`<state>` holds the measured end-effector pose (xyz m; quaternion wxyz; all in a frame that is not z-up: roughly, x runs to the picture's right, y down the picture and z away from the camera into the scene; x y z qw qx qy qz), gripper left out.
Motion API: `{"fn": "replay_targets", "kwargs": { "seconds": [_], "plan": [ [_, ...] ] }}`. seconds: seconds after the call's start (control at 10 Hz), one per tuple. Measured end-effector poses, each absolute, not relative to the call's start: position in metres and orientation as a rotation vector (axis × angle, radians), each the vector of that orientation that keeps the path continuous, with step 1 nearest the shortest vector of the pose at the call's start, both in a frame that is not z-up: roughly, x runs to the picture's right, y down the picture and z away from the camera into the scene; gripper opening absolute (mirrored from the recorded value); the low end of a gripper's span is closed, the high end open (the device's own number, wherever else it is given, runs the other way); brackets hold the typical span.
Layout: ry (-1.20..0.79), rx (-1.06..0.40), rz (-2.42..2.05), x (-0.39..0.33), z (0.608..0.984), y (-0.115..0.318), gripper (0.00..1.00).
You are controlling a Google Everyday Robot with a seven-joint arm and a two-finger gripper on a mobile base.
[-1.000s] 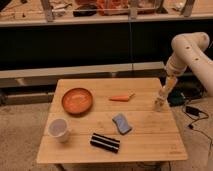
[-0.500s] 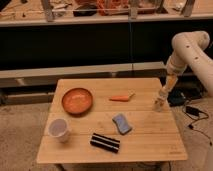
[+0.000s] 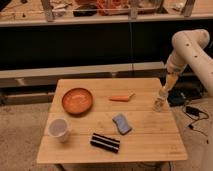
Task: Knock the bottle over
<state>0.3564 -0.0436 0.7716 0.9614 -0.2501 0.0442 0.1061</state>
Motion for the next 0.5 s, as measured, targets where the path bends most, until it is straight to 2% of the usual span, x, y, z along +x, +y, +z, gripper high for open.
{"fn": "replay_targets", "kwargs": {
  "seconds": [0.5],
  "plan": [
    [0.091, -0.509, 0.212, 0.3552, 0.7742, -0.0449, 0.80]
  ]
}}
